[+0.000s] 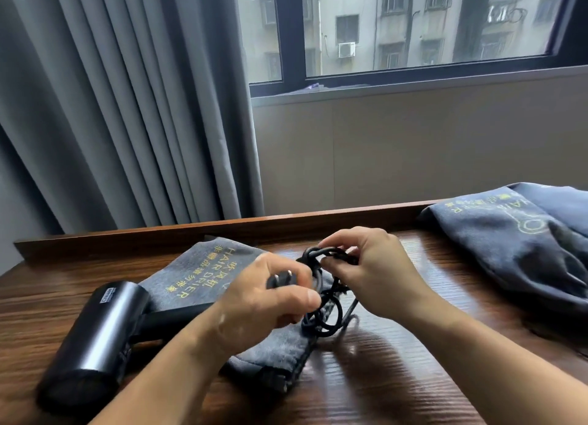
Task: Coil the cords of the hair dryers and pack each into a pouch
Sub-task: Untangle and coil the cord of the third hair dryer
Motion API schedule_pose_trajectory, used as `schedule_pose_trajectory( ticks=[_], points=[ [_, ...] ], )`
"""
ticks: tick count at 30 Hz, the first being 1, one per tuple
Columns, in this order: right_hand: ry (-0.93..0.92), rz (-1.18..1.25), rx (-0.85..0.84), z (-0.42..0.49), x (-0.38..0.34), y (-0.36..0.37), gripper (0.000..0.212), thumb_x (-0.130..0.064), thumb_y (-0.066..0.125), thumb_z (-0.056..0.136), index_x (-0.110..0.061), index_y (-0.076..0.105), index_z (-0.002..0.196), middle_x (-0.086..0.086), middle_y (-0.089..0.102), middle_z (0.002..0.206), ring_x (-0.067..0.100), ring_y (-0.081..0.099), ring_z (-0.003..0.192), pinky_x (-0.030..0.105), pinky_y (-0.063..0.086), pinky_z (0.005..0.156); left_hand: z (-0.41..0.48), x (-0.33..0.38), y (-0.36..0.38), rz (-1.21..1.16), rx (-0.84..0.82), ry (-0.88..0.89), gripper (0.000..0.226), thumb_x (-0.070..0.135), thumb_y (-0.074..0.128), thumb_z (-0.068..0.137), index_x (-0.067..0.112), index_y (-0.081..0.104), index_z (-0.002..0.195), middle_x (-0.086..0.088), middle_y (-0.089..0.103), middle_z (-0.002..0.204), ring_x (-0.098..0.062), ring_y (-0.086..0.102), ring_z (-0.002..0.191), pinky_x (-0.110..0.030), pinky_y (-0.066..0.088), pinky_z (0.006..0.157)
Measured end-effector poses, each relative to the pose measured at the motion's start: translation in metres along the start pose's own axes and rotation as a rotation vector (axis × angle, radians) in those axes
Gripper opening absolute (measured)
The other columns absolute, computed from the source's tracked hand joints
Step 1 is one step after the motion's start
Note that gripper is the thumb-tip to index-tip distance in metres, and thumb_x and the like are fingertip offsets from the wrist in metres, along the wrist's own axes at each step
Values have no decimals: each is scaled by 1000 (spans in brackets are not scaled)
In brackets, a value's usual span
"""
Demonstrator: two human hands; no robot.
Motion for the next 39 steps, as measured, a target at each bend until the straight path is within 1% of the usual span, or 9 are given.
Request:
schedule_pose_trajectory(
  ticks=[5,8,11,18,21,24,28,33,39],
  points=[
    [47,175,-101,-1,14,1,14,-18,68,88,-32,65,87,-5,68,73,22,66,66,51,58,68,2,-8,-4,317,112,-261,28,29,57,67,20,73,87,4,54,50,-11,48,53,-22,40,59],
    [40,200,-138,-2,14,5,16,-17,64,94,-31,59,88,-9,62,66,12,54,61,42,50,61,3,-9,-7,406,146,-223,41,28,49,73,32,73,105,2,67,59,-9,64,69,-20,47,78],
    [39,169,-110,-2,14,7,17,-15,64,95,-29,59,88,-10,62,66,6,51,59,29,44,58,6,-12,-7,285,220,-231,34,27,53,76,28,76,101,-1,61,56,-23,65,67,-31,53,78],
    [85,413,-159,-4,4,15,24,2,68,87,-20,61,83,4,76,81,20,73,74,40,58,64,9,-11,1,238,334,-232,29,43,79,83,23,71,63,15,58,49,3,49,46,-13,36,51],
    [136,541,-301,-3,3,4,16,-6,74,90,-19,68,99,6,73,83,27,64,70,48,57,74,5,-1,-1,269,185,-234,14,30,80,86,16,81,87,15,69,62,4,59,58,-13,44,63],
    [240,631,-500,-7,2,-1,31,-20,71,85,-23,72,117,3,68,82,18,61,70,31,54,65,1,0,-4,392,62,-257,13,26,79,87,24,82,99,21,53,50,5,48,51,-9,35,54],
    [289,643,-503,-5,0,-1,30,-36,69,90,-9,75,100,8,62,87,12,53,64,22,41,52,-1,-3,-8,430,-8,-261,26,21,78,84,40,79,103,5,36,59,-14,34,58,-31,26,57],
    [366,667,-400,-4,5,2,25,-32,63,93,-13,63,78,-4,54,65,12,48,54,24,30,50,1,-10,-19,456,99,-250,21,5,71,76,25,76,80,8,44,54,-12,41,54,-24,34,53],
    [197,361,-307,0,7,1,37,-41,84,66,-15,71,89,-3,60,69,10,50,61,21,40,56,-1,-15,-41,-121,393,-168,15,10,64,55,8,64,71,-8,56,59,-20,49,54,-30,38,56]
  ],
)
Point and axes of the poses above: each hand's wrist, its own z-axis towards the middle knuckle, its own y-axis out of the palm, x = y × z, the point moved 3 cm from there along z, towards the middle knuckle
